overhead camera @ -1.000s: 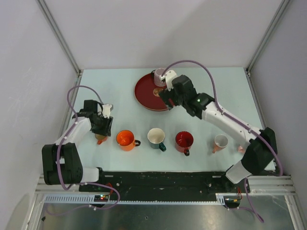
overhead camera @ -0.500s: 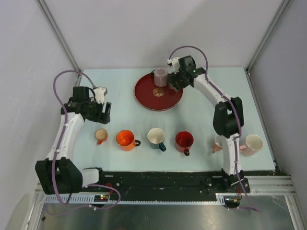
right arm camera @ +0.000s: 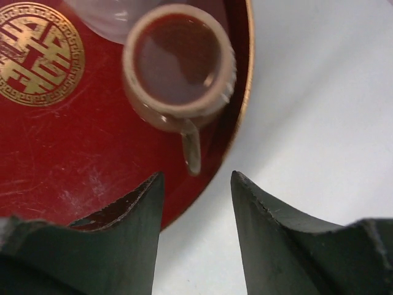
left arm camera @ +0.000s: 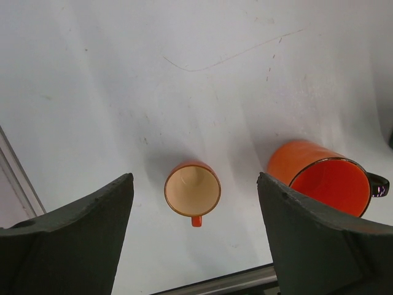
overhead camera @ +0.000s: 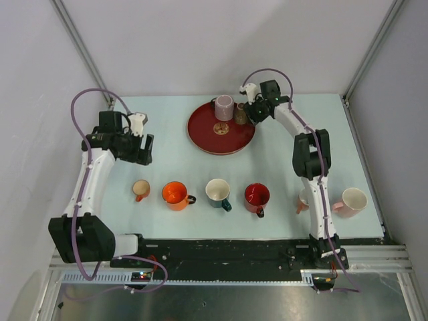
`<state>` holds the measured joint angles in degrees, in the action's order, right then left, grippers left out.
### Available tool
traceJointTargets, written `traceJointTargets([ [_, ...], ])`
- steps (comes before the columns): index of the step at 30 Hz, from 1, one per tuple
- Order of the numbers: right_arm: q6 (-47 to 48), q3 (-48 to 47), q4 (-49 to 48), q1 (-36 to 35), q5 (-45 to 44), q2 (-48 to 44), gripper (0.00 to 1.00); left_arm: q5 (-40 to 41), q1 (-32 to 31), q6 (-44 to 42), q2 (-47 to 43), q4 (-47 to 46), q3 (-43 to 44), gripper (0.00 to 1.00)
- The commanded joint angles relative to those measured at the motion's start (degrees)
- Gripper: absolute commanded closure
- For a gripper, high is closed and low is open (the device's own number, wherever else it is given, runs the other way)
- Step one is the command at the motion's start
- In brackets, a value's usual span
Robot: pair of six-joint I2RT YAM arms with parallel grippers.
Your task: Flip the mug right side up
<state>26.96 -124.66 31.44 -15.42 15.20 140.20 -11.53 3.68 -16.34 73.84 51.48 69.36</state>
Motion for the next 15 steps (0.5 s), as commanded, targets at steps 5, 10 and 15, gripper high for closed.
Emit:
traceJointTargets([
  [5, 5.56, -7.79, -1.32, -2.43, 2.26, 5.18, 0.53, 1.63, 0.38, 0.81, 2.25, 0.52, 4.68, 0.15],
  [10, 5.78, -7.71, -2.33, -3.33, -2.74, 6.87, 0.62, 2.23, 0.45, 0.65, 2.41, 0.69, 5.23, 0.15],
  [15, 5.34, -7.90, -2.55, -3.64, -3.95, 6.65, 0.85, 2.22, 0.40, 0.77, 2.26, 1.05, 5.68, 0.15],
])
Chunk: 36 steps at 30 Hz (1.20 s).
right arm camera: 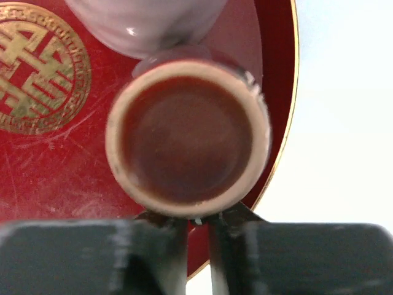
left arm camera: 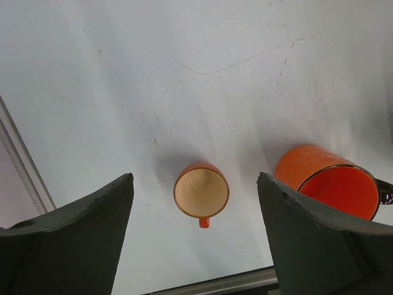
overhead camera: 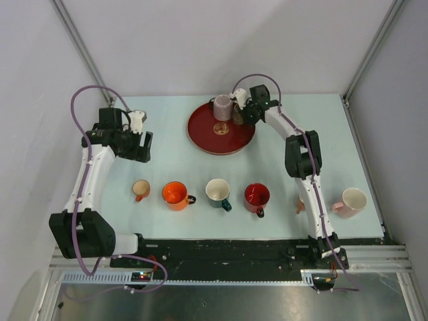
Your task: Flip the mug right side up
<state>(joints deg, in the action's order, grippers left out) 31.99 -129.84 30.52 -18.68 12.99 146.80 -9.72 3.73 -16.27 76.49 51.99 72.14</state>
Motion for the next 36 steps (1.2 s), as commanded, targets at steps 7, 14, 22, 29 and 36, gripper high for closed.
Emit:
traceJointTargets([
  [7, -1.59, -1.03, -0.07, -1.34, -4.94, -7.36, 1.00, -2.32, 0.40, 1.27, -1.28, 1.85, 5.64, 0.15],
  [14, -8.57, 9.34, -3.48, -2.58, -6.57, -25.10, 1.00, -10.19, 0.36, 1.75, -2.40, 5.33, 14.87, 0.13],
  [22, -32.10, 31.40, -28.18, -7.03, 8.64, -51.74, 1.00, -28.13, -2.24, 9.14, -0.97, 5.88, 34.67, 0.01],
  [29, -50.48, 43.07, -55.70, -15.23, 17.12, -61.88, 1.00, -39.55, -11.24, 19.99, 4.90, 4.78, 52.23, 0.02],
  [36, -59.38, 42.77, -63.31, -19.08, 21.13, -62.20, 1.00, -44.97, -14.37, 28.34, 9.91, 2.04, 62.29, 0.15],
])
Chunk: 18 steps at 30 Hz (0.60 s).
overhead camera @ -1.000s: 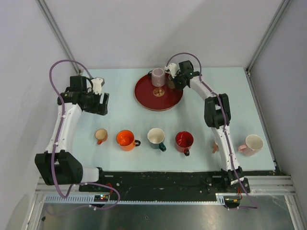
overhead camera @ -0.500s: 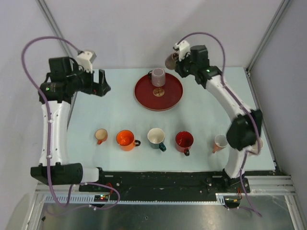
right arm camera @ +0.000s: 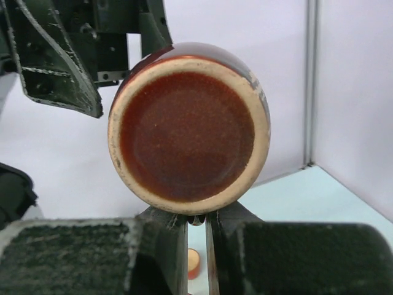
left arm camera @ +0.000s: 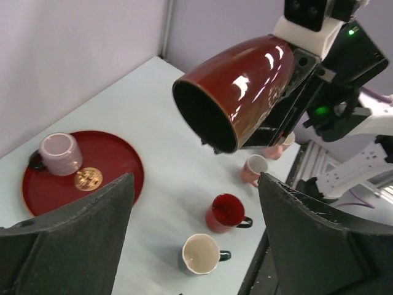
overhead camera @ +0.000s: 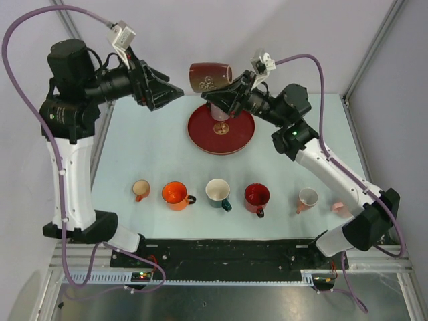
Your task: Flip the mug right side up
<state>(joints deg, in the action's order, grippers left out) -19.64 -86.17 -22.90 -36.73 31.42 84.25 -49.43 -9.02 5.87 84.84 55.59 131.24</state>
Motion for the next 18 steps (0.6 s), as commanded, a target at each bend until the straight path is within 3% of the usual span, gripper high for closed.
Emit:
traceJointTargets([
  [1, -8.17, -1.27, -9.89, -1.35, 2.87, 0.55, 1.00, -5.33, -2.15, 6.01, 1.34, -1.95, 3.17, 0.17],
  [11, -8.94, -5.91, -8.16, -4.50, 5.02, 4.02, 1.00, -6.69, -5.03, 8.25, 1.24, -6.51, 2.03, 0.28],
  [17, -9.97, -9.16, -7.38, -5.37, 7.17, 7.14, 1.00, -8.99, -6.57, 10.92, 1.58, -9.12, 0.33, 0.50],
  [18, -10.28, -10.27, -6.96, -5.55, 7.61, 7.94, 1.00, -9.49, -7.17, 11.36, 1.75, -9.68, -0.11, 0.58],
])
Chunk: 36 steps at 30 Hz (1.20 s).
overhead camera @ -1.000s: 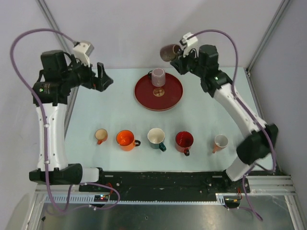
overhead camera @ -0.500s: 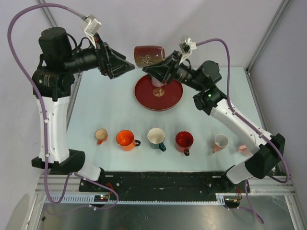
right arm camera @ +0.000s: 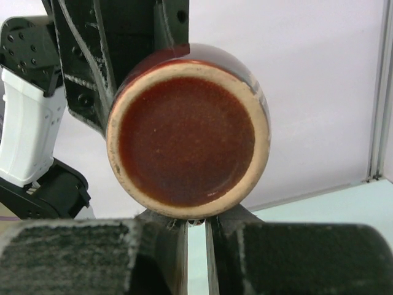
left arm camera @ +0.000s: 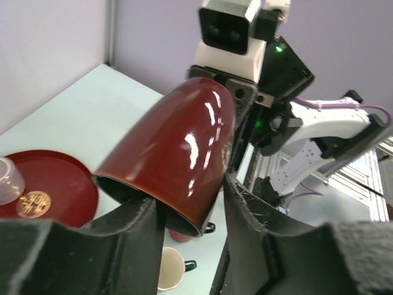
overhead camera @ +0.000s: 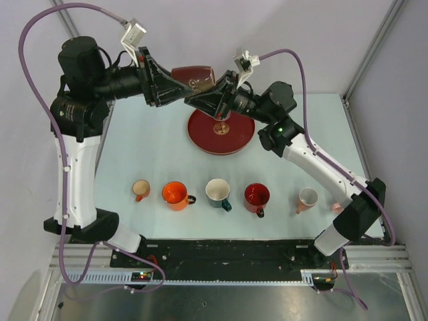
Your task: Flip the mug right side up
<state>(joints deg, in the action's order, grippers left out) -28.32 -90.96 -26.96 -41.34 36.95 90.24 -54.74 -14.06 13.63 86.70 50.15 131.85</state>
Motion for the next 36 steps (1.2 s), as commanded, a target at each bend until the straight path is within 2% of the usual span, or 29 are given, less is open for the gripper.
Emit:
traceJointTargets([
  [1, -1.81, -6.31, -2.65, -1.15, 2.74, 3.10, 1.00, -4.43, -2.82, 3.82, 0.01, -4.61, -1.03, 0.65],
  [3, -1.91, -7.89, -2.08, -1.32, 3.54, 4.95, 1.00, -4.02, -3.43, 4.27, 0.22, -5.28, -1.37, 0.86],
  [4, -1.83, -8.30, -1.49, -1.21, 3.68, 5.61, 1.00, -3.29, -3.43, 4.51, 0.14, -5.43, -1.66, 0.93],
  [7, -1.57, -9.26, 1.00, -0.65, 4.70, 7.66, 1.00, 0.42, -2.29, 4.10, -0.79, -5.57, -3.70, 0.99],
  [8, -1.57, -9.60, 1.90, -0.35, 5.15, 8.24, 0.94, 1.74, -1.80, 3.72, -1.34, -5.58, -5.11, 0.99],
  [9, -1.61, -9.68, 2.78, -0.12, 5.68, 8.83, 0.87, 3.72, -0.95, 3.09, -1.87, -5.59, -7.13, 1.00],
  [11, -2.04, -9.46, 3.98, 0.57, 6.60, 9.74, 0.60, 9.42, 1.28, 2.20, -3.04, -5.59, -10.78, 1.00],
  [13, -2.81, -8.68, 5.00, 1.44, 7.01, 10.34, 0.22, 13.70, 4.45, 1.73, -3.89, -5.59, -14.05, 1.00],
  [14, -3.24, -8.12, 5.52, 1.97, 6.74, 10.46, 0.11, 15.59, 6.62, 1.65, -4.25, -5.63, -15.34, 1.00],
  [15, -3.50, -7.27, 6.40, 2.36, 6.47, 10.52, 0.06, 16.93, 8.41, 1.57, -4.60, -5.61, -16.82, 1.00],
  [19, -2.89, -3.59, 10.37, 4.61, 3.86, 10.53, 0.01, 23.62, 14.95, -3.45, -7.18, -4.39, -22.12, 1.00],
  [24, 2.53, -2.34, 21.06, 6.18, -0.77, 10.53, 0.01, 41.89, 18.51, -19.02, -10.64, 3.83, -31.33, 1.00],
  [26, 5.48, -2.06, 26.69, 6.47, -3.27, 10.08, 0.01, 46.26, 21.13, -23.83, -11.34, 7.05, -36.91, 1.00],
  [31, 10.23, -1.29, 32.42, 6.75, -5.93, 9.25, 0.01, 51.45, 30.00, -31.76, -7.46, 14.12, -49.13, 1.00],
  [36, 11.73, -1.43, 33.39, 6.74, -6.47, 9.37, 0.01, 53.60, 33.76, -37.02, -3.07, 14.36, -60.95, 1.00],
])
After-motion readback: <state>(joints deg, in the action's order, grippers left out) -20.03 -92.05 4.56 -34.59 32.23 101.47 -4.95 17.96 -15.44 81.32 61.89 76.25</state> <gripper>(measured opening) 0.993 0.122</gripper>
